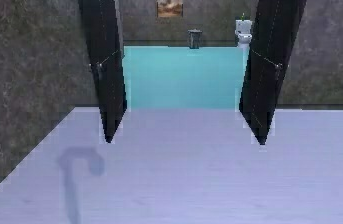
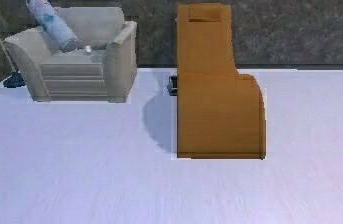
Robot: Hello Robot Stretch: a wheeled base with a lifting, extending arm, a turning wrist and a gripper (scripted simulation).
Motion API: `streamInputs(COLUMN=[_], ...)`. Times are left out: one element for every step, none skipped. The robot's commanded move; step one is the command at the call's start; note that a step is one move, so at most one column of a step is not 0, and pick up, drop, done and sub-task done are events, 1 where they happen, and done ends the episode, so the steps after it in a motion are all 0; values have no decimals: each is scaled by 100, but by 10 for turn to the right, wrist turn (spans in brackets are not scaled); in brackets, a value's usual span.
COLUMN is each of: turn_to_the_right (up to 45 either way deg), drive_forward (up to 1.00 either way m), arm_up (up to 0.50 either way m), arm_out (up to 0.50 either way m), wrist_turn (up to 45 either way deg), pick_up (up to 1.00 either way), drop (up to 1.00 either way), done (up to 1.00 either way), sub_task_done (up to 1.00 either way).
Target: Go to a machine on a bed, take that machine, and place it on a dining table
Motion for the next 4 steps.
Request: streamInputs(turn_to_the_right=[0, 0, -30, 0], drive_forward=[100, 100, 0, 15], arm_up=[0, 0, 0, 0], arm_out=[0, 0, 0, 0], wrist_turn=[0, 0, 0, 0], pick_up=[0, 0, 0, 0], drop=[0, 0, 0, 0], done=[0, 0, 0, 0], sub_task_done=[0, 0, 0, 0])
